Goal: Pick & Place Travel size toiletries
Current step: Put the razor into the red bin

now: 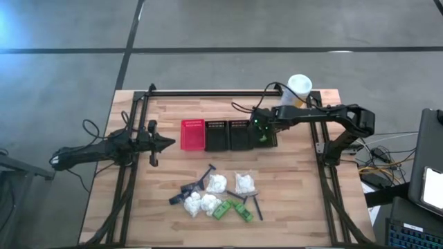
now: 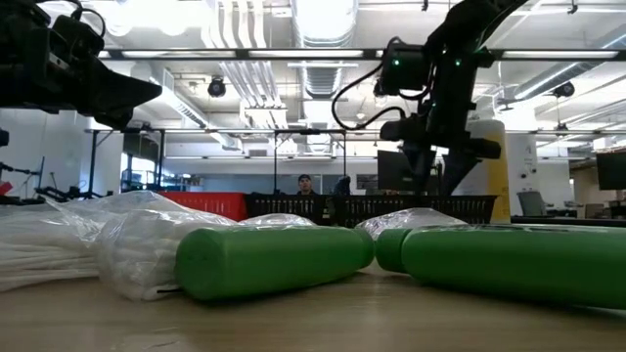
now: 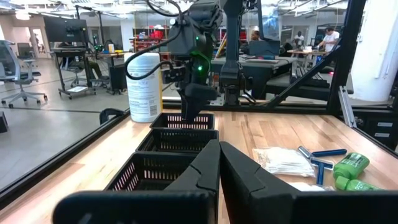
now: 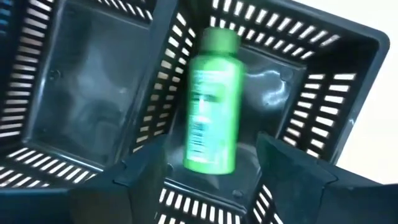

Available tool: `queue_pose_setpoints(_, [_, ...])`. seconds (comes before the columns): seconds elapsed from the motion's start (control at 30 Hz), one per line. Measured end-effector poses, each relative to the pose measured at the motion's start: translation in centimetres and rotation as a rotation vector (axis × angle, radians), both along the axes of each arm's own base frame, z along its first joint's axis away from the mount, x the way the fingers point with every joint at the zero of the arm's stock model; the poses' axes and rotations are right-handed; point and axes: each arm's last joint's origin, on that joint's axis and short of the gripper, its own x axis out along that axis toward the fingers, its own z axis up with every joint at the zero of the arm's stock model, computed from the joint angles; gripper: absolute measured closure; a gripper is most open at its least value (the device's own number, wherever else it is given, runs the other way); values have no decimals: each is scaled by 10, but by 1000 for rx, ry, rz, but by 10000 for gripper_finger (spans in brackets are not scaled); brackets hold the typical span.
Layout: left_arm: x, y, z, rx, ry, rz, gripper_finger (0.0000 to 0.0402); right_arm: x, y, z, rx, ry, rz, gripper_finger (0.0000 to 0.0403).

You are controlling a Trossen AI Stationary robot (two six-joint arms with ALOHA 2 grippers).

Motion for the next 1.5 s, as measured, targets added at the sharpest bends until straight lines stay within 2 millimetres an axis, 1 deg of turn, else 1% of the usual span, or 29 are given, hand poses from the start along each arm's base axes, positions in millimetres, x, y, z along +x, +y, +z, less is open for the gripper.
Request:
queue_pose_setpoints(0.43, [0,0,0,-17,-6,0,390,1,21,15,-64,-37,73,105])
queue_pose_setpoints(0.5, [0,0,1,-138,-30,-9,390,2,24,15,-64,-40,82,99])
queue_pose_setpoints(0.6, [0,-1,5,-485,-106,-38,390,3,30,15,-61,-46,87,93])
queue_pose_setpoints(0.7, [0,-1,5,-809,-143,-53,390,6,35,15,-60,-60,95,88])
queue_pose_setpoints(0.73, [0,-1,5,-886,-152,-55,390,6,36,15,-60,-64,97,86])
queue_pose_setpoints(0.77, [0,0,5,-926,-163,-46,390,6,38,15,-59,-65,100,84])
queue_pose_setpoints(0.9, [-1,4,7,-959,-253,71,390,7,43,15,-59,-67,116,77])
queue_pose_setpoints(1.1, [-3,7,10,-976,-350,166,390,7,48,19,-60,-88,128,67])
queue_pose_setpoints(1.27, [-3,8,13,-1037,-385,167,390,7,52,24,-64,-120,136,60])
queue_pose_setpoints(1.4, [-7,6,28,-1031,-419,118,390,10,55,28,-70,-172,141,55])
queue_pose_setpoints(1.5, [-9,6,43,-988,-429,113,390,15,56,32,-76,-239,130,53])
